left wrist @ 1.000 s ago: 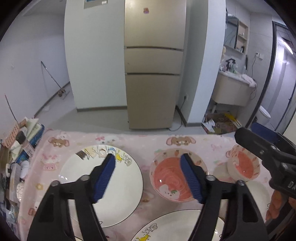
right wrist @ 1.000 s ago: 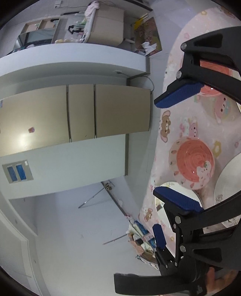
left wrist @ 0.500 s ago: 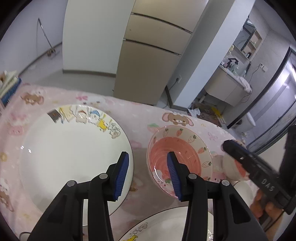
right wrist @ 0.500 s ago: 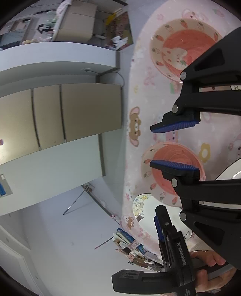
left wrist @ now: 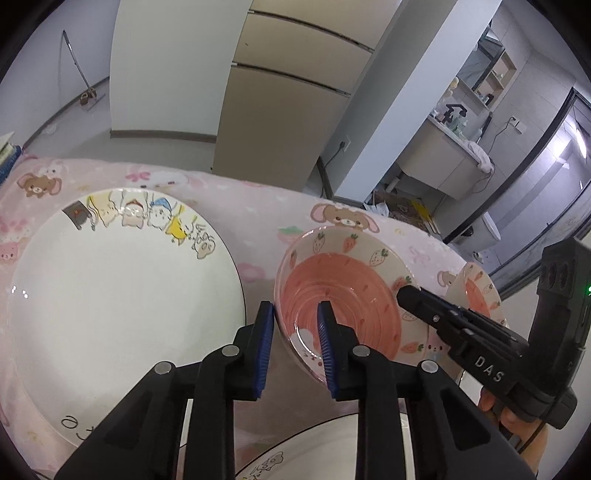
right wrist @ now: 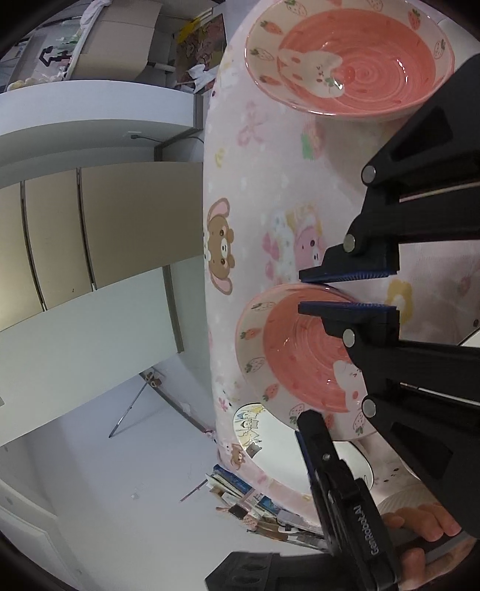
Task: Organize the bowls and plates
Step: 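Close the right gripper on the pink bowl rim and lift it, then carry the pink bowl with the right gripper over the white bowl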
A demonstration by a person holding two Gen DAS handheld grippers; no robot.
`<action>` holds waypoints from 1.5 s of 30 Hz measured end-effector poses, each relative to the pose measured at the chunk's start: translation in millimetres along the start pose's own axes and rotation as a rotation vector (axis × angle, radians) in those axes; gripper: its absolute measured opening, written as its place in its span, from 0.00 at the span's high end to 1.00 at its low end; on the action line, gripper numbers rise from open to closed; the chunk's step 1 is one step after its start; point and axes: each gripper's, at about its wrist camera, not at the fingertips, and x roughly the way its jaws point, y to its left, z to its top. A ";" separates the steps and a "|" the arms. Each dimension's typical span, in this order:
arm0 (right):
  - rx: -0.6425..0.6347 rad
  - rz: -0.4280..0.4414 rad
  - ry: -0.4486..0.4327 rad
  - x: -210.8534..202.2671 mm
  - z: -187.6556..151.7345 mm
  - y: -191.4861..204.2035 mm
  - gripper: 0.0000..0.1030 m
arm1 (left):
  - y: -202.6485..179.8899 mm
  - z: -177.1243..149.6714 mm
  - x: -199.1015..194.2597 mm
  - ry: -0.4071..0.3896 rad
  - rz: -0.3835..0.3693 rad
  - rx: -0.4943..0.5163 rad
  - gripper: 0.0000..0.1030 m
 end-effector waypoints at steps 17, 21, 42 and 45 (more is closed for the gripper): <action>0.022 0.015 0.038 16.2 1.5 -1.1 0.88 | -13.0 -7.3 14.9 -0.022 0.090 0.043 0.81; 0.050 0.033 0.041 16.9 0.5 -5.0 0.86 | -14.3 -9.1 16.4 -0.037 0.087 0.047 0.82; 0.042 0.112 -0.250 -66.0 22.5 19.3 0.92 | -38.4 1.0 -74.4 -0.288 0.050 0.123 0.92; 0.023 0.133 -0.307 -87.8 27.3 31.7 0.92 | -41.6 -0.7 -104.0 -0.342 0.014 0.131 0.92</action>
